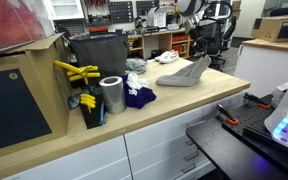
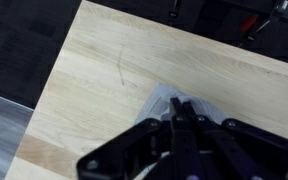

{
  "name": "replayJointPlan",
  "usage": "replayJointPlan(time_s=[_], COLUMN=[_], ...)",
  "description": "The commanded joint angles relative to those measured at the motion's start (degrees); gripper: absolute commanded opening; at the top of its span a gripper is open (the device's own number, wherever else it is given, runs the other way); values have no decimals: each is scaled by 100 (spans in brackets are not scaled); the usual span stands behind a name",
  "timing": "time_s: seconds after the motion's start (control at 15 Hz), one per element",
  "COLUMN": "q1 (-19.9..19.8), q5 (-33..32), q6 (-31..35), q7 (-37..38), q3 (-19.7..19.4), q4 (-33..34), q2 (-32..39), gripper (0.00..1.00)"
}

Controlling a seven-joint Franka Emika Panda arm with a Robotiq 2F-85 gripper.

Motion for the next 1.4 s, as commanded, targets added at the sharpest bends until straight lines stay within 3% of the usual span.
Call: replayJointPlan(time_s=[0.0,0.27,0.33,0.6,1.0,1.07,1.33], q1=[73,96,97,81,-19,-34,-85], q5=[-423,-790,-786,-583,459,712,1370], q6=[177,473,545,743,767,736,754], q7=[-198,-417,-507,-642,-347,-358,-432], q3=[-58,-18,-8,-32,-173,-198,-219], q4=[-573,-1074,-1200,-1418,-876,-743,-310], q2=[-461,-711,-786,-953,-666,-557,-104], gripper=[1,1,22,49,95,99,100])
